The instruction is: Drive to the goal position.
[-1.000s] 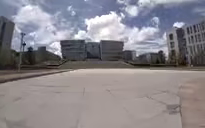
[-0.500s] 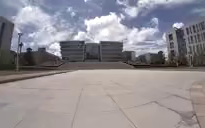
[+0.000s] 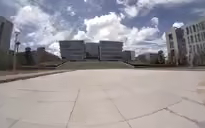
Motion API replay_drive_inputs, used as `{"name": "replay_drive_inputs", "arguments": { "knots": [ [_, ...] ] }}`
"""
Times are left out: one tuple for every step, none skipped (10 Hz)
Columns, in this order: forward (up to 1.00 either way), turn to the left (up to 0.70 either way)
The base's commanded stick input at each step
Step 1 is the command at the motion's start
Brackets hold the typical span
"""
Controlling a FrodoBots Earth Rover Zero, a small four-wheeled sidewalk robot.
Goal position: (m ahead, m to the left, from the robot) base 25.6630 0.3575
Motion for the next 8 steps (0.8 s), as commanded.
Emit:
{"name": "replay_drive_inputs", "arguments": {
  "knots": [
    [0.70,0.00],
    [0.70,0.00],
    [0.70,0.00],
    [0.70,0.00],
    [0.70,0.00],
    [0.70,0.00],
    [0.70,0.00],
    [0.70,0.00]
  ]
}}
